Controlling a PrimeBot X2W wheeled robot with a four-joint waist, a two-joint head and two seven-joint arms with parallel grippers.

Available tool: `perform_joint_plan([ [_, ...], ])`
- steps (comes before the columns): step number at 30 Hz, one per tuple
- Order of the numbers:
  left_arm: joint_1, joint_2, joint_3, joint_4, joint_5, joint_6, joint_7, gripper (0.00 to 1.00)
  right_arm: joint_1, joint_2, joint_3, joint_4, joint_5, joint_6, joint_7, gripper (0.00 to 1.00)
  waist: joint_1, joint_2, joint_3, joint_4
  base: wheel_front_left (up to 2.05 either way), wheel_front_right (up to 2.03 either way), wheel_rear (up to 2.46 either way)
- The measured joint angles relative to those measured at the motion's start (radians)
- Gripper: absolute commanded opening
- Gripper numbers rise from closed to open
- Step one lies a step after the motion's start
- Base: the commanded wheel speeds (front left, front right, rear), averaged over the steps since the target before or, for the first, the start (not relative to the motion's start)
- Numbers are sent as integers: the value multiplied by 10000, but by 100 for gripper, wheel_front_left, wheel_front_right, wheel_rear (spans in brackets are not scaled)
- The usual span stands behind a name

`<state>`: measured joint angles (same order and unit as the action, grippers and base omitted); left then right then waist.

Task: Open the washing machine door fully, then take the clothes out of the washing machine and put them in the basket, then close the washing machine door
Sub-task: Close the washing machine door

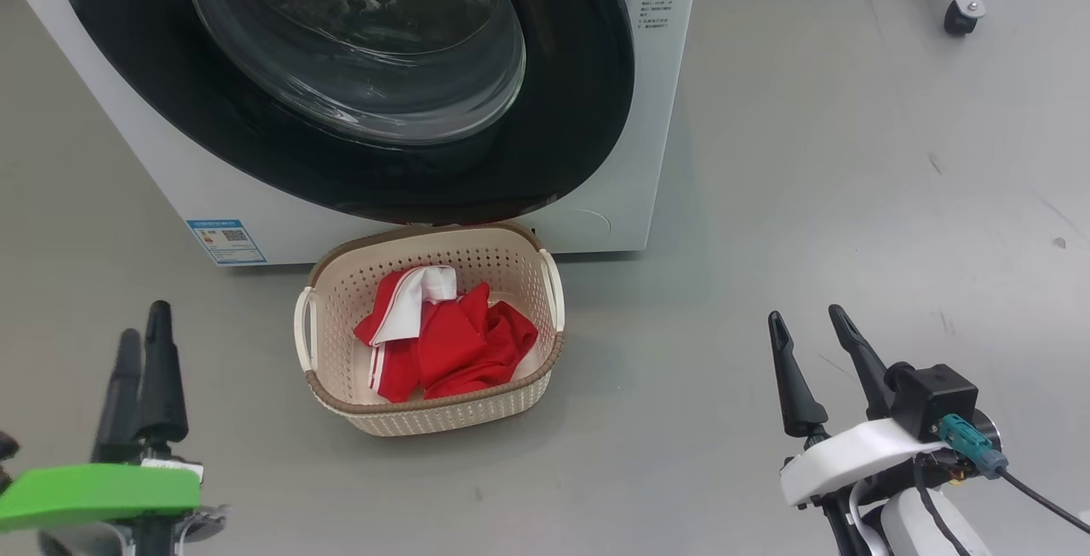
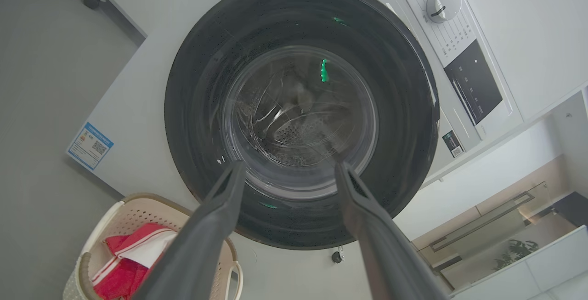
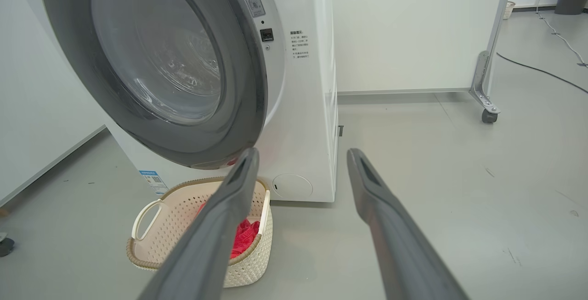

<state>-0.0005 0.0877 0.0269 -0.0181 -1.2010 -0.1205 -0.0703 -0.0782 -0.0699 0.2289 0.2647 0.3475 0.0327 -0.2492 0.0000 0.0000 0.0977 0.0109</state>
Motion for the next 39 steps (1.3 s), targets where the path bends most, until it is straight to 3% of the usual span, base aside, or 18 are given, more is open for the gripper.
perform_joint_plan([
  [4, 310, 711, -171, 61, 2447, 23, -1024, 100, 50, -10, -23, -17, -54, -2, 0, 100, 0, 0, -150, 37, 0, 0, 0],
  [7, 460, 1181, -621, 6, 4088, 382, -1444, 100, 60, -15, -46, -71, -59, -4, 0, 100, 0, 0, -260, 31, 0, 0, 0],
  [13, 676, 1484, -1519, -169, 5986, 1177, -1584, 100, 148, -38, -31, -174, -169, -52, 0, 100, 0, 0, -411, -41, 0, 0, 0],
  [21, 933, 1473, -2255, -165, 7087, 2010, -1515, 100, 431, -75, -25, -205, -259, -125, 0, 100, 0, 0, -505, -91, 0, 0, 0],
  [39, 1394, 1020, -2667, 349, 8019, 2297, -1193, 100, 866, -46, -13, -182, -259, -357, 0, 100, 0, 0, -702, -148, 0, 0, 0],
])
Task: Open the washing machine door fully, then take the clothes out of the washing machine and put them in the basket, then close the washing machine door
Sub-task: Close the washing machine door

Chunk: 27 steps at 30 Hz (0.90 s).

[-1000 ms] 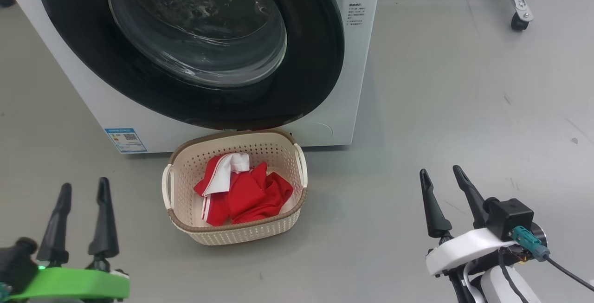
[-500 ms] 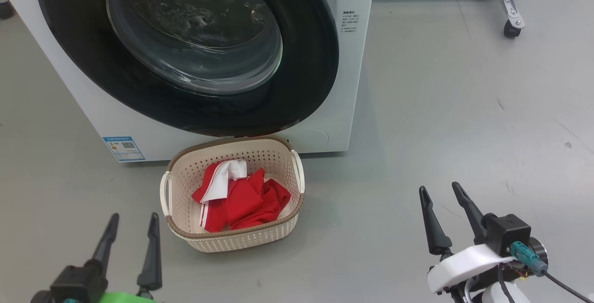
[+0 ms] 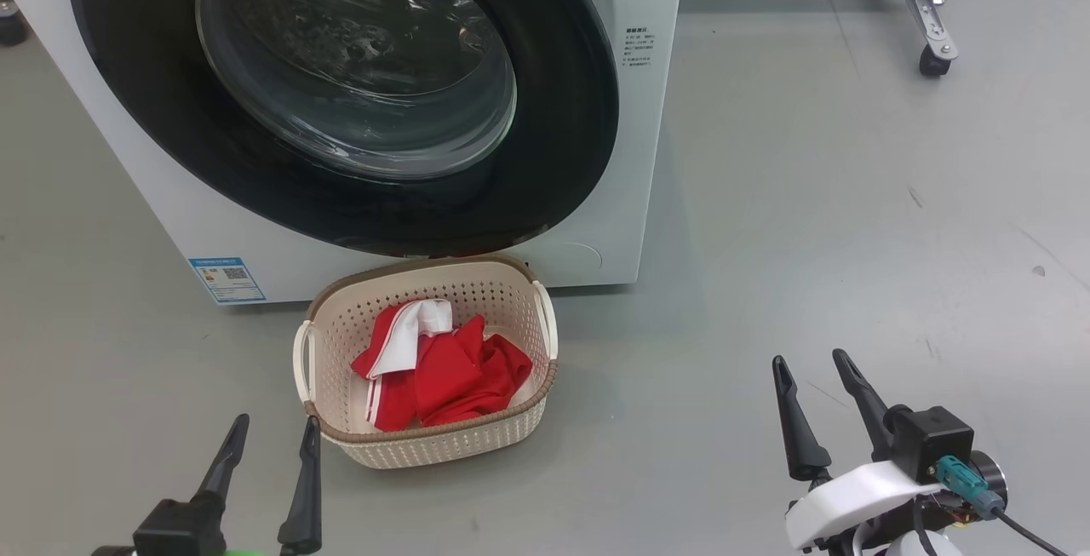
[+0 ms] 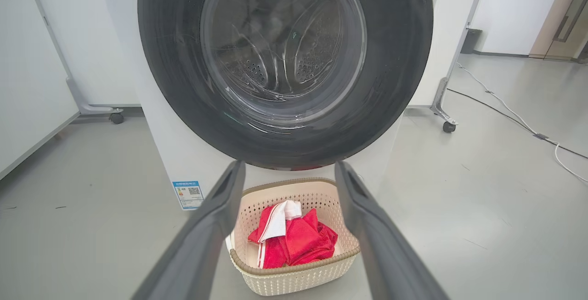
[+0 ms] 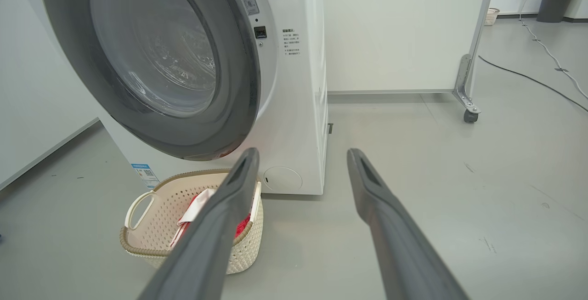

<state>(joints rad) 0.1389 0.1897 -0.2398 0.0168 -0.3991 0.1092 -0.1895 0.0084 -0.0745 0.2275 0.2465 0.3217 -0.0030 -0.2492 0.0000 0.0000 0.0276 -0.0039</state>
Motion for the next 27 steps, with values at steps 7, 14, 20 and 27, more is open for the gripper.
perform_joint_plan([
  [7, 10, -215, 71, 8, 69, 4, 50, 100, 5, 6, 15, -31, 0, -88, 0, 100, 0, 0, -37, 2, 0, 0, 0],
  [14, 40, -303, 176, 2, 226, 21, 105, 100, 7, 12, 44, -71, 0, -88, 0, 100, 0, 0, -43, -4, 0, 0, 0],
  [20, 48, -410, 288, -25, 328, 88, 123, 100, 8, 10, 54, -96, 0, -90, 2, 100, 0, 0, -9, -15, 0, 0, 0],
  [27, 48, -485, 376, -102, 539, 90, 125, 100, 9, 4, 54, -146, 0, -92, 6, 49, 0, 0, 76, -9, 0, 0, 0],
])
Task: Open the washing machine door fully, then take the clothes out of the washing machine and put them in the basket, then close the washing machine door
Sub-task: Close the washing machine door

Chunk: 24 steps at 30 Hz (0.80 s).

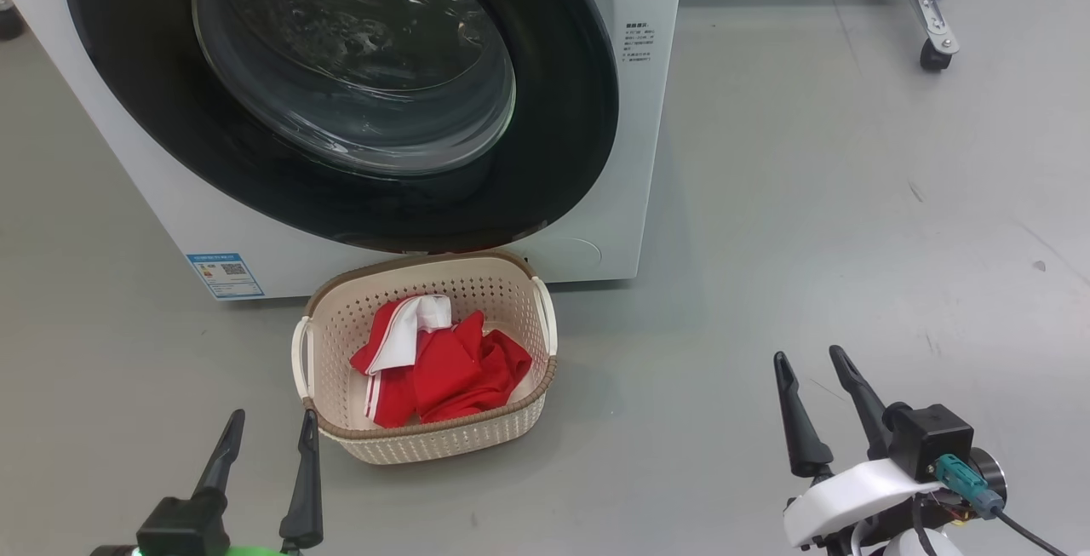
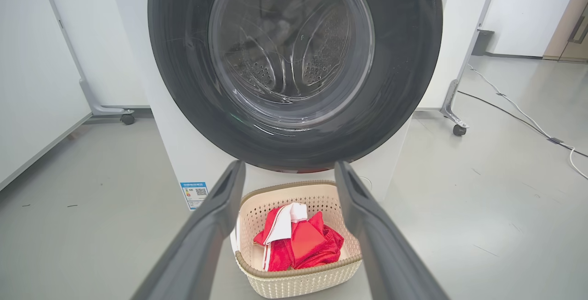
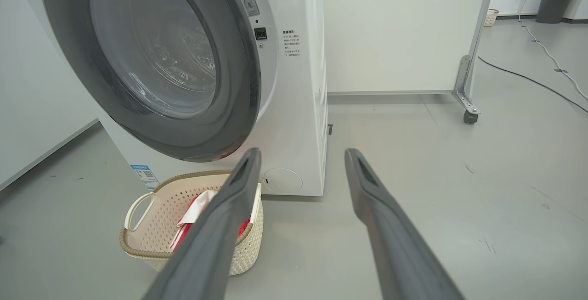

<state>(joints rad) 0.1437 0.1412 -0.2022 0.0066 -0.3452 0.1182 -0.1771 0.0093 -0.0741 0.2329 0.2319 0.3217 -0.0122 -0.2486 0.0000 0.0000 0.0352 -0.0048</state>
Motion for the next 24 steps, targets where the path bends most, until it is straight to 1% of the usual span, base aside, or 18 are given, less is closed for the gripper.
perform_joint_plan([
  [1, 0, -6, 8, -15, 33, 0, 2, 100, 0, 0, -2, -10, -2, -6, 12, 12, 0, 0, 15, 3, 0, 0, 0],
  [2, 0, -15, 17, -42, 40, 0, 2, 100, 0, 0, -2, -21, -2, -6, 12, 0, 0, 0, 30, 6, 0, 0, 0],
  [9, -1, -111, 25, -144, 180, 0, 92, 100, 0, -31, -27, -111, 0, -8, 29, 0, 0, 0, 161, 61, 0, 0, 0],
  [15, -22, -215, 8, -263, 284, 0, 96, 100, -40, -236, -21, -238, -67, 12, 132, 0, 0, 0, 364, 216, 0, 0, 0],
  [21, -134, -286, -33, -487, 336, 0, 100, 100, -902, -479, 236, -397, -201, 384, 284, 0, 0, 0, 746, 411, 0, 0, 0],
  [24, -267, -318, -100, -539, 384, 2, 100, 100, -1247, -529, 316, -431, -259, 466, 389, 0, 0, 0, 883, 473, 0, 0, 0],
])
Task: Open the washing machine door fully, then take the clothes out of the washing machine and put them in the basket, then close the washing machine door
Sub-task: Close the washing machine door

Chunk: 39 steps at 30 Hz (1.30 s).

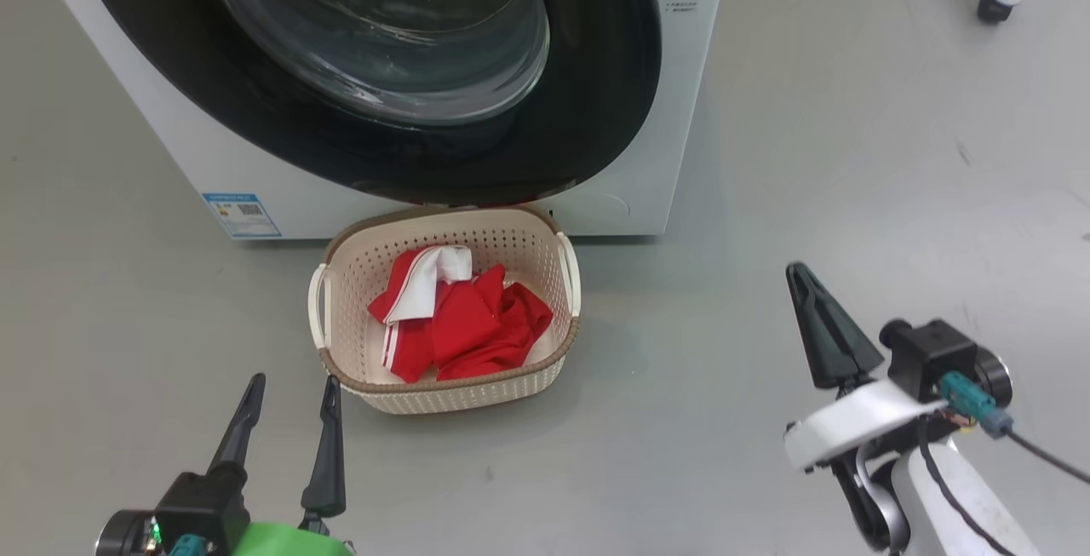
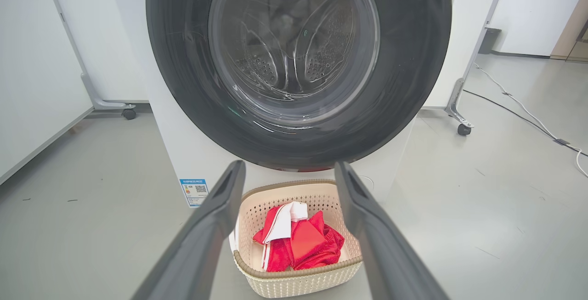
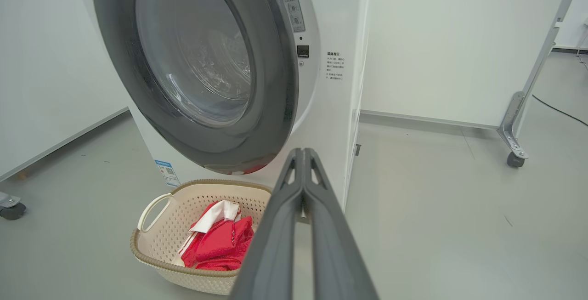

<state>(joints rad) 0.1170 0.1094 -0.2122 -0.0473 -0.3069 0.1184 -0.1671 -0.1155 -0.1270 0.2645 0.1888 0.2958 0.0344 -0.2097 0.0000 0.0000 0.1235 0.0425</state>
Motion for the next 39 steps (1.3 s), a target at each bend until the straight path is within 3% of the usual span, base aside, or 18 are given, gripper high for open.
perform_joint_plan([
  [10, -662, -155, -192, -178, 194, 0, -12, 100, -1892, -247, 165, -59, -98, 437, 428, 0, 0, 0, 800, 476, 0, 0, 0],
  [24, -1633, -422, -535, -280, 194, 0, -284, 100, -4660, -658, -104, -25, -46, 617, 1062, 0, 0, 0, 2144, 1416, 0, 0, 0],
  [39, -2441, -591, -895, 81, 167, -10, -560, 100, -6565, -1204, -142, 1028, 111, 790, 1338, 0, 0, 0, 3475, 2379, 0, 0, 0],
])
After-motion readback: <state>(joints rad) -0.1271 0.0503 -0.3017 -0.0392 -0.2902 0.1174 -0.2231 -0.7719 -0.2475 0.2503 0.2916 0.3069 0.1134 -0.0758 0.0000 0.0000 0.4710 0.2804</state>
